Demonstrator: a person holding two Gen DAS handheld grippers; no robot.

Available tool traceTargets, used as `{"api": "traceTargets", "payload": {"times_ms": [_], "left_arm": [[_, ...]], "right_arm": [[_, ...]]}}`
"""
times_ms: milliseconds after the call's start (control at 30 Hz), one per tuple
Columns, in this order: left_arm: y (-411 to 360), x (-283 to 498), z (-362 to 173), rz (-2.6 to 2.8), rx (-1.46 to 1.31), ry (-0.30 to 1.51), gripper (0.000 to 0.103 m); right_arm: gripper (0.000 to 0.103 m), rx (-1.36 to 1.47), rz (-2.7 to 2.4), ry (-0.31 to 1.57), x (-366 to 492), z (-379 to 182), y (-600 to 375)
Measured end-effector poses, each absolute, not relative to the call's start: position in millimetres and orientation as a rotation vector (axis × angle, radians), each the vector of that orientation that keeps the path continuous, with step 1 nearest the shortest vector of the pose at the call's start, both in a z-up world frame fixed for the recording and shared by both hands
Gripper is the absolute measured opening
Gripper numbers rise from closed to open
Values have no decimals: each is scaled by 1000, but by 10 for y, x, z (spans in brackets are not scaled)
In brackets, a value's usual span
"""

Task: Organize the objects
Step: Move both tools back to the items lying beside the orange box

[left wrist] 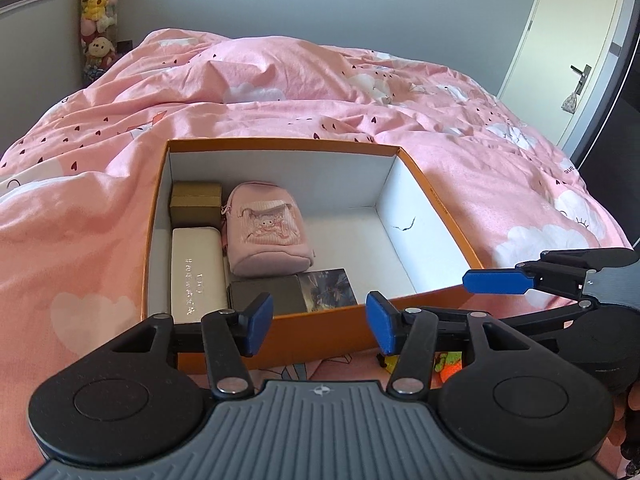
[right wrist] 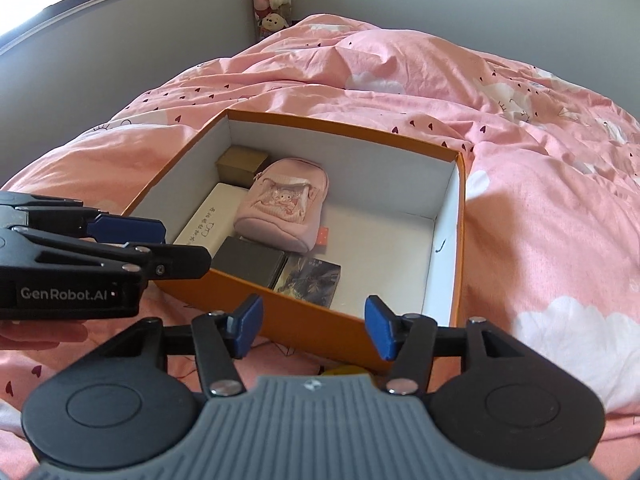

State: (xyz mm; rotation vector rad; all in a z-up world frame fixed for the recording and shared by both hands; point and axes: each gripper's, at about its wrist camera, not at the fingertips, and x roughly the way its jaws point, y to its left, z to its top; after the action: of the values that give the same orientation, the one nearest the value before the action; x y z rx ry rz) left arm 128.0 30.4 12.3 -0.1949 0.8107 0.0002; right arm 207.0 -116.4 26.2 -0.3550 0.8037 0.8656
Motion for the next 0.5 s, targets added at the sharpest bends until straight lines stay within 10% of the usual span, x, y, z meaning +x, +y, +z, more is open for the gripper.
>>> {"api": "traceTargets", "payload": {"times_ms": [500], "left_arm": [[156, 916, -147, -179, -324, 1050, 65]], "right_arm": [[56, -301, 771, 964, 1817, 150, -1803]]}}
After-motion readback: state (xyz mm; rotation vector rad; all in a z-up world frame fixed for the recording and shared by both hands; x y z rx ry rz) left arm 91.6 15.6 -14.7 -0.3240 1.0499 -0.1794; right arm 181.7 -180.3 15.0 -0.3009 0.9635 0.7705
